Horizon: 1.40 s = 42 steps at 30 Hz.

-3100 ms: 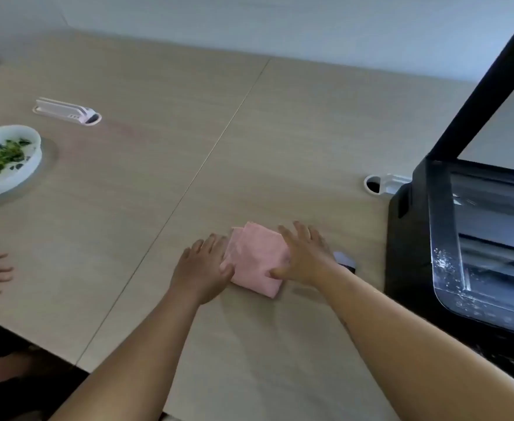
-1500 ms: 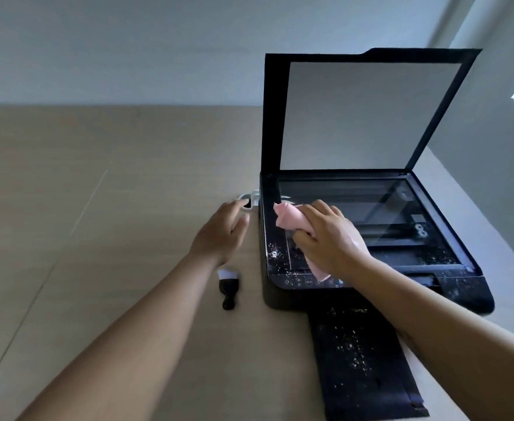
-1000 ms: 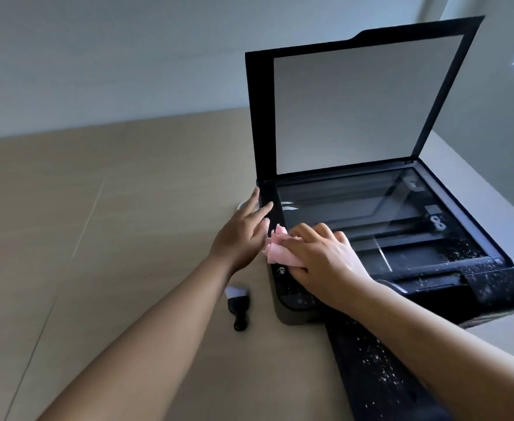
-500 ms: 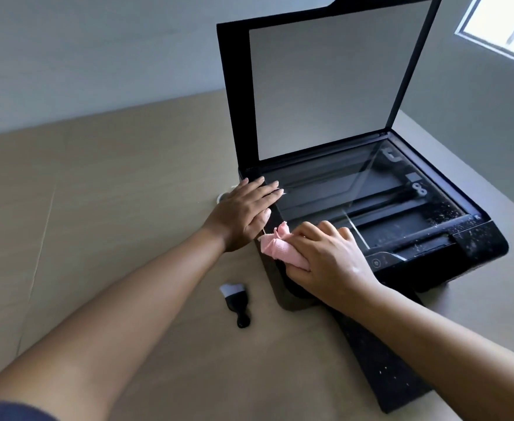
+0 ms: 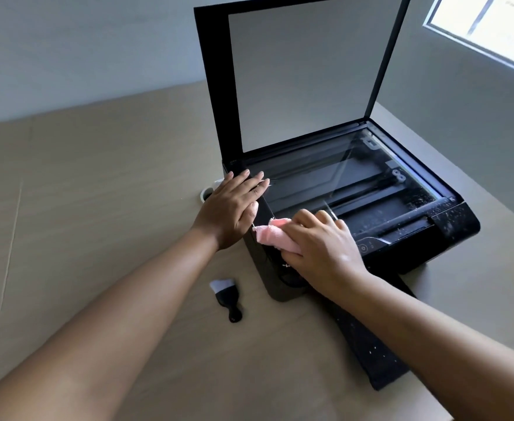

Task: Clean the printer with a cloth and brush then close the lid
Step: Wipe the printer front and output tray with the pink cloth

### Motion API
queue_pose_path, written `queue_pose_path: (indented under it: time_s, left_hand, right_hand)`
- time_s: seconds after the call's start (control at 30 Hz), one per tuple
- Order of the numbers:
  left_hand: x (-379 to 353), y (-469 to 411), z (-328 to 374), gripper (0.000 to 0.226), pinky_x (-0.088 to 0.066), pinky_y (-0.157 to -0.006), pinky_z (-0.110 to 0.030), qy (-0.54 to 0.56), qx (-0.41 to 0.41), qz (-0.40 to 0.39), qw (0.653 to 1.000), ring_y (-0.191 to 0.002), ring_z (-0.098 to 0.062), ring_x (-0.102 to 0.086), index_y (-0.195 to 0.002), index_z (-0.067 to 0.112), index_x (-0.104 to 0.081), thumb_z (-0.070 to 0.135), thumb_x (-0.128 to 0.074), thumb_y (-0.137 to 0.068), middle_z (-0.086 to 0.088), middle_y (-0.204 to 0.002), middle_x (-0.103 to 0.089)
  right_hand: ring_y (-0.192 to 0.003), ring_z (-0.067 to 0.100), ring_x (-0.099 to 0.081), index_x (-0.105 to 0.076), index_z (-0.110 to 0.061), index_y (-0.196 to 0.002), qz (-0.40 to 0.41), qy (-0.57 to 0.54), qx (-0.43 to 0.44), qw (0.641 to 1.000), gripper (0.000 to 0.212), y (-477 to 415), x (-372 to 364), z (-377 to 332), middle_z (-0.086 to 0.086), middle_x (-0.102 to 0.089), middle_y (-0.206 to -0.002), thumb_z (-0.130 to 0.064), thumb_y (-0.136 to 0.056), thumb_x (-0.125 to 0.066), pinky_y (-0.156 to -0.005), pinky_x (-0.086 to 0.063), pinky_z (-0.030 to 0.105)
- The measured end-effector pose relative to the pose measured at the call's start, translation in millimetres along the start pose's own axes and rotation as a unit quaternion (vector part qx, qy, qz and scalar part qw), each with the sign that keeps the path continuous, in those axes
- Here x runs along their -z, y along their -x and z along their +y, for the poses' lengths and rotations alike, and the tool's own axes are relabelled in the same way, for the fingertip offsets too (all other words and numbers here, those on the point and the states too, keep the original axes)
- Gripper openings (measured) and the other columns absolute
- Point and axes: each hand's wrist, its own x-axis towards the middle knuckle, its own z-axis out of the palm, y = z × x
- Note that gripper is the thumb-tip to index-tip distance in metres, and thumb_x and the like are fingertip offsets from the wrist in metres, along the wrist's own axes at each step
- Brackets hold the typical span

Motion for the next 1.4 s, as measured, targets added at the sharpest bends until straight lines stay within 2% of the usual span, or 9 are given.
queue_pose_path:
  time_s: [0.2, 0.33, 0.47, 0.63, 0.77, 0.9, 1.07, 1.23, 1.4]
  left_hand:
    - [3.6, 0.3, 2.7, 0.053, -0.016, -0.120, -0.043, -0.009, 0.005, -0.009, 1.000, -0.143, -0.027, -0.030, -0.146, 0.015, -0.042, 0.028, -0.025, -0.097, -0.004, -0.153, -0.039]
    - [2.9, 0.6, 4.2, 0.054, -0.015, -0.120, -0.044, 0.002, 0.014, -0.010, 1.000, -0.144, -0.027, -0.029, -0.146, 0.013, -0.042, 0.029, -0.025, -0.097, -0.004, -0.154, -0.038]
    - [4.7, 0.1, 4.6, 0.054, -0.014, -0.120, -0.044, -0.002, 0.015, -0.016, 1.000, -0.144, -0.027, -0.029, -0.146, 0.014, -0.041, 0.029, -0.025, -0.097, -0.004, -0.153, -0.038]
    - [5.5, -0.1, 6.9, 0.055, -0.015, -0.120, -0.045, 0.004, 0.018, -0.017, 1.000, -0.143, -0.028, -0.030, -0.146, 0.013, -0.041, 0.029, -0.025, -0.097, -0.006, -0.153, -0.039]
    - [8.2, 0.0, 7.4, 0.055, -0.015, -0.120, -0.045, -0.002, 0.020, -0.023, 1.000, -0.144, -0.029, -0.029, -0.146, 0.013, -0.041, 0.029, -0.023, -0.097, -0.006, -0.153, -0.038]
    - [8.2, -0.4, 8.7, 0.057, -0.013, -0.121, -0.044, -0.013, 0.023, -0.036, 0.999, -0.145, -0.028, -0.028, -0.147, 0.013, -0.039, 0.031, -0.021, -0.096, -0.005, -0.154, -0.036]
    - [13.3, -2.3, 10.3, 0.067, -0.007, -0.122, -0.040, -0.032, 0.039, -0.071, 0.996, -0.148, -0.024, -0.017, -0.151, 0.015, -0.028, 0.041, -0.014, -0.091, -0.002, -0.160, -0.023]
    - [11.0, -0.3, 31.8, 0.064, 0.003, -0.121, -0.040, -0.006, 0.143, -0.110, 0.984, -0.149, -0.017, 0.010, -0.155, 0.015, -0.006, 0.044, -0.023, -0.100, -0.002, -0.163, 0.005]
    - [8.1, -13.5, 60.4, 0.067, 0.006, -0.119, -0.037, 0.006, 0.256, -0.122, 0.959, -0.149, -0.022, 0.012, -0.155, 0.008, -0.004, 0.042, -0.026, -0.102, -0.009, -0.163, 0.007]
  right_hand:
    - [-0.093, 0.020, -0.054, -0.056, -0.043, -0.118, -0.008, 0.053, 0.075, 0.996, 0.046, 19.3, 0.2, 18.6, -0.012, -0.055, -0.098, -0.056, -0.080, -0.033, -0.073, -0.042, 0.035]
    - [-0.095, 0.023, -0.053, -0.058, -0.040, -0.115, -0.002, 0.025, 0.002, 1.000, 0.035, 13.4, 3.3, 15.1, -0.009, -0.055, -0.098, -0.052, -0.084, -0.046, -0.074, -0.039, 0.035]
    - [-0.088, 0.020, -0.054, -0.061, -0.041, -0.114, 0.000, 0.041, 0.081, 0.996, 0.042, 32.6, -0.4, 14.4, -0.011, -0.056, -0.097, -0.058, -0.085, -0.036, -0.071, -0.046, 0.037]
    - [-0.087, 0.022, -0.055, -0.059, -0.041, -0.111, 0.016, 0.026, 0.015, 0.999, 0.033, 30.3, 1.3, 13.8, -0.010, -0.054, -0.094, -0.050, -0.082, -0.047, -0.069, -0.047, 0.037]
    - [-0.084, 0.021, -0.056, -0.060, -0.041, -0.112, 0.013, 0.031, 0.093, 0.995, 0.041, 45.1, 0.5, 12.5, -0.010, -0.057, -0.095, -0.054, -0.080, -0.039, -0.067, -0.046, 0.036]
    - [-0.087, 0.024, -0.058, -0.056, -0.044, -0.116, 0.034, 0.034, 0.004, 0.999, 0.042, 54.7, 2.5, 25.3, -0.009, -0.057, -0.098, -0.050, -0.076, -0.045, -0.067, -0.048, 0.037]
    - [-0.082, 0.022, -0.058, -0.058, -0.041, -0.113, 0.041, 0.042, 0.088, 0.994, 0.035, 80.5, -11.6, 14.6, -0.011, -0.057, -0.098, -0.051, -0.081, -0.048, -0.062, -0.046, 0.035]
    - [-0.085, 0.021, -0.057, -0.057, -0.052, -0.110, 0.084, -0.045, -0.091, 0.991, 0.036, 95.8, -12.4, 55.1, -0.013, -0.056, -0.096, -0.047, -0.076, -0.044, -0.066, -0.049, 0.038]
    - [-0.083, 0.023, -0.058, -0.065, -0.039, -0.103, 0.114, -0.067, -0.036, 0.991, 0.030, 86.9, -14.0, 21.3, -0.006, -0.057, -0.092, -0.046, -0.079, -0.050, -0.062, -0.047, 0.036]
